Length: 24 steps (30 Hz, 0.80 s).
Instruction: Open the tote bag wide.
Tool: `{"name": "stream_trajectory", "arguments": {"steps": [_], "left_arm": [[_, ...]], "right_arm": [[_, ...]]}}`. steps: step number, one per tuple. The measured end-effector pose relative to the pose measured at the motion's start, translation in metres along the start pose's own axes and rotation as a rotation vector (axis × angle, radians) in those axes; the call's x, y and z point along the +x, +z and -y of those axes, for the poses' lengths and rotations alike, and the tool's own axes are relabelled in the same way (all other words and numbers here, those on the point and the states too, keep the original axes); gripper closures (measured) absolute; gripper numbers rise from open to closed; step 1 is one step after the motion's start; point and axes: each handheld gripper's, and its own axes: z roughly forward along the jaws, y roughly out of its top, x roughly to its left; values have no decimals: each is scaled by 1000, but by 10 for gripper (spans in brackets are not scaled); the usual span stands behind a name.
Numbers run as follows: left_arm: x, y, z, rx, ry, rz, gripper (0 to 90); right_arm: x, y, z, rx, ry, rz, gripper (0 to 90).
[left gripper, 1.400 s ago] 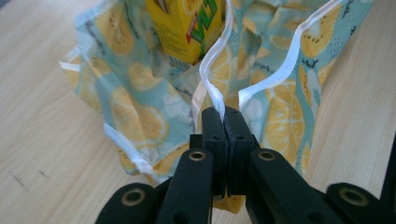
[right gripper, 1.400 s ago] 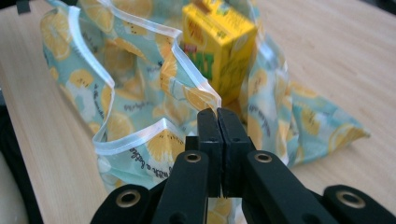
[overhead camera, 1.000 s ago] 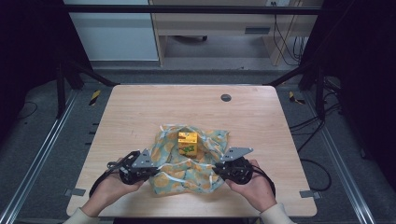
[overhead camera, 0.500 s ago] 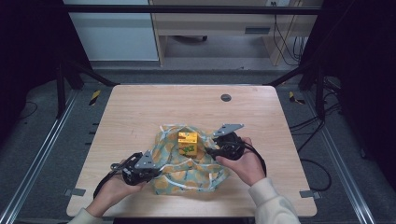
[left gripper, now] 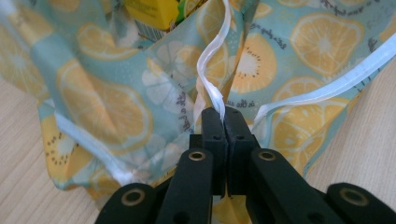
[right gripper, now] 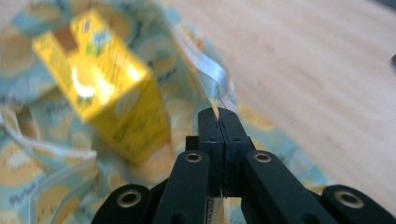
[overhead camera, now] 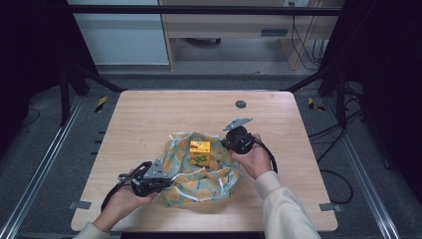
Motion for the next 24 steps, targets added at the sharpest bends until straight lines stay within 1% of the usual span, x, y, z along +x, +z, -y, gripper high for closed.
{"name": "stream_trajectory", "arguments": {"steps": [1, 2, 3, 4, 6, 8, 9, 10, 11, 12, 13, 15, 17, 18, 19, 20, 21, 22, 24], "left_arm": [[-1, 1, -1, -6, -6, 0, 892], [-1, 1, -1, 1, 3, -1, 893], [-1, 3, -1, 6, 5, 2, 893], [-1, 5, -1, 15, 7, 3, 892], [0, 10, 2, 31, 4, 6, 893], [0, 13, 4, 41, 3, 9, 893], [-1, 14, 5, 41, 0, 12, 893], [-1, 16, 6, 49, 4, 10, 893], [-1, 18, 7, 57, 5, 5, 893], [-2, 21, 8, 67, 1, 21, 893], [-3, 23, 8, 68, 2, 29, 893], [-4, 24, 9, 73, 4, 31, 893], [-4, 24, 9, 71, 0, 30, 893], [-4, 24, 9, 70, 0, 28, 892], [-4, 24, 10, 71, 0, 26, 891], [-4, 24, 10, 70, -3, 20, 887], [-4, 23, 10, 69, -4, 19, 870], [-4, 22, 10, 70, 0, 16, 870], [-5, 20, 10, 55, 0, 0, 826]], "right_arm": [[-4, -2, -10, -27, 1, 10, 898], [-7, -2, -14, -43, 6, 13, 897], [-7, -2, -14, -43, 6, 13, 897], [-9, 0, -18, -57, 17, 13, 898], [-16, 7, -25, -61, 31, 13, 898], [-20, 16, -27, -48, 47, 12, 897], [-25, 28, -25, -22, 73, 1, 896], [-25, 28, -25, -22, 73, 1, 896], [-26, 34, -23, -6, 82, -3, 894], [-27, 39, -21, 16, 98, -1, 891], [-28, 45, -18, 33, 106, -3, 887], [-31, 54, -10, 58, 126, -12, 858], [-31, 55, -8, 58, 127, -14, 844], [-31, 55, -7, 58, 130, -17, 816], [-32, 53, -7, 51, 126, -13, 782], [-32, 51, -6, 39, 133, -6, 743], [-32, 44, -7, 25, 131, 20, 642], [-32, 44, -7, 25, 131, 20, 642], [-32, 34, -9, -1, 127, 54, 524]]}}
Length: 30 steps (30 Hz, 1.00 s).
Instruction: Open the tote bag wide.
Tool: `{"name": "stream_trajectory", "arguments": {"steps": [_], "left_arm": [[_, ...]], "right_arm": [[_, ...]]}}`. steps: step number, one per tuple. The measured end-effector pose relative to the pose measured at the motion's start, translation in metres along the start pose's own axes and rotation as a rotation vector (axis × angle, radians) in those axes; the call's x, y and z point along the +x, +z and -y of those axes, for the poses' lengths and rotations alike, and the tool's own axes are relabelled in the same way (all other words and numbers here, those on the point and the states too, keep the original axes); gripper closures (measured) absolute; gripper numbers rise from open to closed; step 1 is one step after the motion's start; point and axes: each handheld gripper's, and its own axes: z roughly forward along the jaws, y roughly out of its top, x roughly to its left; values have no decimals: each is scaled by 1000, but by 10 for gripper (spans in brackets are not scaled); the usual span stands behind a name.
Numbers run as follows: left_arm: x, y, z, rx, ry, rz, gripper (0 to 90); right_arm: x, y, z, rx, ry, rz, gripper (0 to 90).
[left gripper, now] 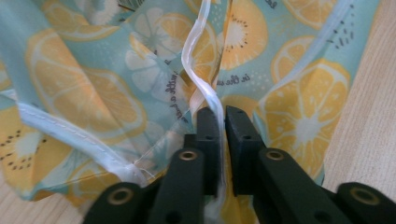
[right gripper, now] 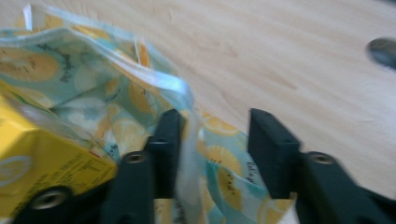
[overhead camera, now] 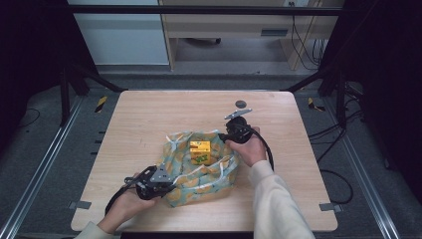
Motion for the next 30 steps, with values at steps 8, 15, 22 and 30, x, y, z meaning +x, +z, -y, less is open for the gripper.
{"name": "stream_trajectory", "arguments": {"steps": [8, 15, 22, 30], "left_arm": [[-4, -15, -7, -80, -24, -86, 461], [-4, -26, -14, -132, -51, -93, 351], [3, -43, -24, -182, -60, -123, 317], [25, -46, -38, -184, -75, -184, 319]], "right_arm": [[13, -60, -1, -115, -47, 35, 280], [26, -84, 9, -152, -61, 23, 253], [41, -103, 37, -153, -84, -1, 238], [52, -116, 71, -137, -68, -14, 232]]}}
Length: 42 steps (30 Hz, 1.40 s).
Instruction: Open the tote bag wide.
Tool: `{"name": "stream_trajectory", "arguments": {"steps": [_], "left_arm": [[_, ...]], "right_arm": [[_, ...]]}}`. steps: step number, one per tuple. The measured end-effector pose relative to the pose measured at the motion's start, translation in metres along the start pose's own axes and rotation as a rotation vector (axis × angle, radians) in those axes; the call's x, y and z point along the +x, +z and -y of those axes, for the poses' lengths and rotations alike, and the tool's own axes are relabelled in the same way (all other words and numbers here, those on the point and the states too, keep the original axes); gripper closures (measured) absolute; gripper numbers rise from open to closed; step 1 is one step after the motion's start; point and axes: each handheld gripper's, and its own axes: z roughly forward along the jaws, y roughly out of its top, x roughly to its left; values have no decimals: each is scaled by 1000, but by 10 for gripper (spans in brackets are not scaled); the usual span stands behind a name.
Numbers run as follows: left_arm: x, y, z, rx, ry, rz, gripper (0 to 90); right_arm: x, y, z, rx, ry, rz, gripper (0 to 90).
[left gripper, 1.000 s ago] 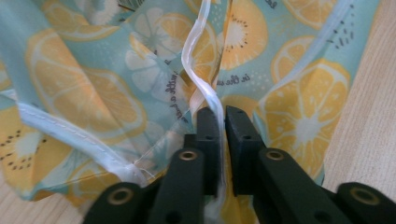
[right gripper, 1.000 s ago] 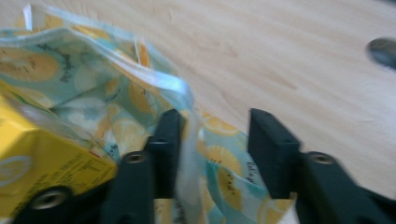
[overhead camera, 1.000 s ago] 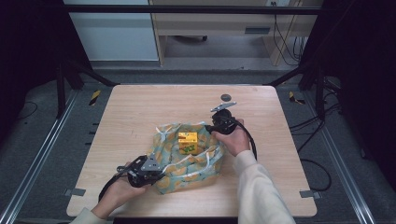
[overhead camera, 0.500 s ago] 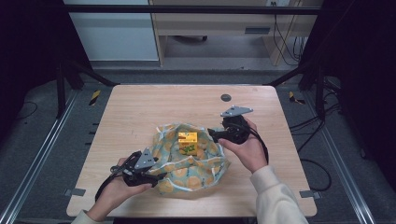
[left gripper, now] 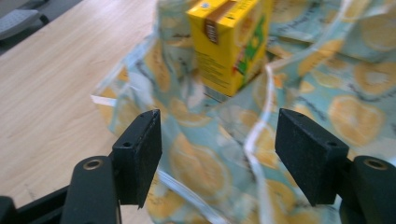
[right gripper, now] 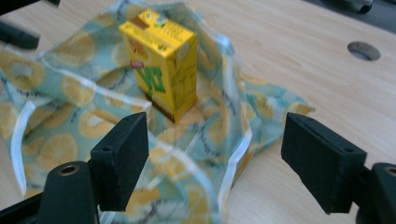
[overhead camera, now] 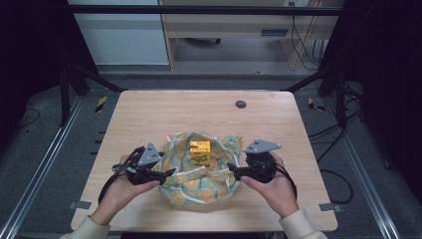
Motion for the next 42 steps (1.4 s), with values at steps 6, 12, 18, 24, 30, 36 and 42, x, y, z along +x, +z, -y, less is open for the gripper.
{"name": "stream_trajectory", "arguments": {"steps": [6, 12, 18, 24, 30, 36, 42], "left_arm": [[20, 16, -8, 16, -12, -42, 319], [34, 38, -10, 31, -48, -48, 322], [35, 56, -4, 68, -45, -39, 426], [34, 62, 1, 84, -34, -23, 692], [39, 64, 1, 89, -51, -17, 875], [46, 47, -9, 11, -69, -75, 893], [55, 49, -9, 16, -87, -85, 891]], "right_arm": [[6, 3, 24, 33, 21, -10, 202], [4, 16, 36, 68, 57, -34, 203], [7, 33, 46, 132, 68, -50, 272], [8, 47, 57, 189, 63, -58, 508], [4, 46, 57, 190, 12, -74, 874], [-16, 33, 45, 166, -8, -30, 889], [-38, 23, 38, 152, -18, 26, 889]]}}
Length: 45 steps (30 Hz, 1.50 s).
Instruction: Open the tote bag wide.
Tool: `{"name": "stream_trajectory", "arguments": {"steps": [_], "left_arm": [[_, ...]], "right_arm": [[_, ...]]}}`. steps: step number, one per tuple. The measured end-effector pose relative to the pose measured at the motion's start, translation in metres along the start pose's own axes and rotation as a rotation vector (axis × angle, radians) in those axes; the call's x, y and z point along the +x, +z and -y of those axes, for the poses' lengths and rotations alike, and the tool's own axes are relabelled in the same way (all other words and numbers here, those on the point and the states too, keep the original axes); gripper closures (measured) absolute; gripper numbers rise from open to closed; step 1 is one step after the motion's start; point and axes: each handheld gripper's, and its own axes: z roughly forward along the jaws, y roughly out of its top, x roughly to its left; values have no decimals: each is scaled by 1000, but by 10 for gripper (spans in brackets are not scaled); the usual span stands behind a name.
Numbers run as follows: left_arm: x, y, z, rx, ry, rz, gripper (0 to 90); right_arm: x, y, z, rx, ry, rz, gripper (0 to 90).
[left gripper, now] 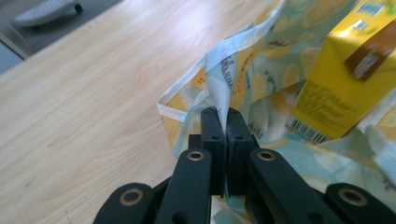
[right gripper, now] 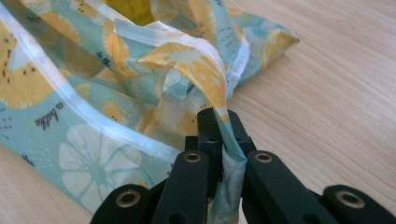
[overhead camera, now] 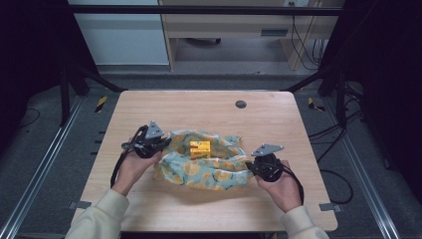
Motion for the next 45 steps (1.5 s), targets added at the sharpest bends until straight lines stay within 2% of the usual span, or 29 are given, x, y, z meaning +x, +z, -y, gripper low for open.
{"name": "stream_trajectory", "arguments": {"steps": [2, 5, 10, 21, 31, 45], "left_arm": [[2, 5, 4, 16, -2, -1, 891], [3, 9, 9, 33, -7, 2, 892], [2, 16, 19, 66, 1, 9, 893], [2, 26, 30, 106, 25, 9, 892], [7, 34, 35, 133, -2, 31, 898], [6, 37, 40, 164, -6, 32, 900]], "right_arm": [[-3, 5, 4, 9, -2, 9, 889], [-8, 13, 12, 8, 18, 2, 889], [-8, 21, 21, 14, 22, -8, 890], [-7, 29, 25, 34, 25, -17, 893], [-7, 38, 24, 68, 43, -16, 894], [-7, 41, 26, 94, 54, -16, 897]]}}
